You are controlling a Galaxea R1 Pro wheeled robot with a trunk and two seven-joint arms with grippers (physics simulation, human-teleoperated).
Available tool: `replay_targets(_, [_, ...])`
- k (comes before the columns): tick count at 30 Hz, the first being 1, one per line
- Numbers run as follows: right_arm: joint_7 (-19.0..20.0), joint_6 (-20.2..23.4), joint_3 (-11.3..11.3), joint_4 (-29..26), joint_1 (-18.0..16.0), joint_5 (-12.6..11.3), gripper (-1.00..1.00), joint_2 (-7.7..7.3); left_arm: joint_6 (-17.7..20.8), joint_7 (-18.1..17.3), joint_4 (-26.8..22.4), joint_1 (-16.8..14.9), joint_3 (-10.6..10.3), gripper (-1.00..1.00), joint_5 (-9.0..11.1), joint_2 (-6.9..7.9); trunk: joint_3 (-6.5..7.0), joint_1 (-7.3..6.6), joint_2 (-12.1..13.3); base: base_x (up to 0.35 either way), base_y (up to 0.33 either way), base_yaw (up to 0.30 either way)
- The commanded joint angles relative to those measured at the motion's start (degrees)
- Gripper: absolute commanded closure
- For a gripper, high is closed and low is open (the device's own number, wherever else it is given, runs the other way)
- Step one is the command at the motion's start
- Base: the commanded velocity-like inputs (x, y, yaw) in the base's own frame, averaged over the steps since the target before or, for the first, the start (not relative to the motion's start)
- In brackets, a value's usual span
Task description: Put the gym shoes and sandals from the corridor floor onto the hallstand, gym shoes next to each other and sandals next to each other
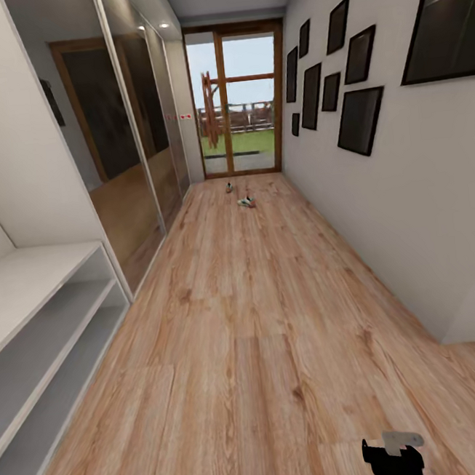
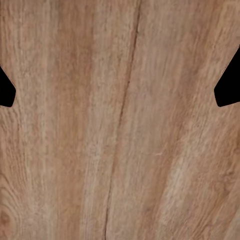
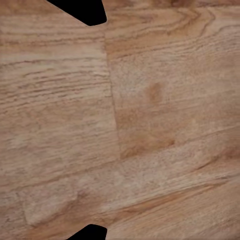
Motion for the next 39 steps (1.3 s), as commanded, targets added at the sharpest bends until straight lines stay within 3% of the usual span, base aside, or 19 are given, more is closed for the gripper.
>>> replay_targets(1, [-0.2,-0.2,-0.4,0.1,0.0,0.6,-1.0,0.0,-0.1,-0.4,0.1,0.0,0.5,-1.0,-0.3,-0.02,-0.05,0.02,0.0,0.338,0.0,0.0])
replay_targets(39, [-0.2,-0.2,-0.5,0.1,0.0,0.6,-1.0,0.0,-0.2,-0.4,0.1,0.0,0.5,-1.0,-0.3,-0.08,-0.05,0.02,0.0,0.338,0.0,0.0])
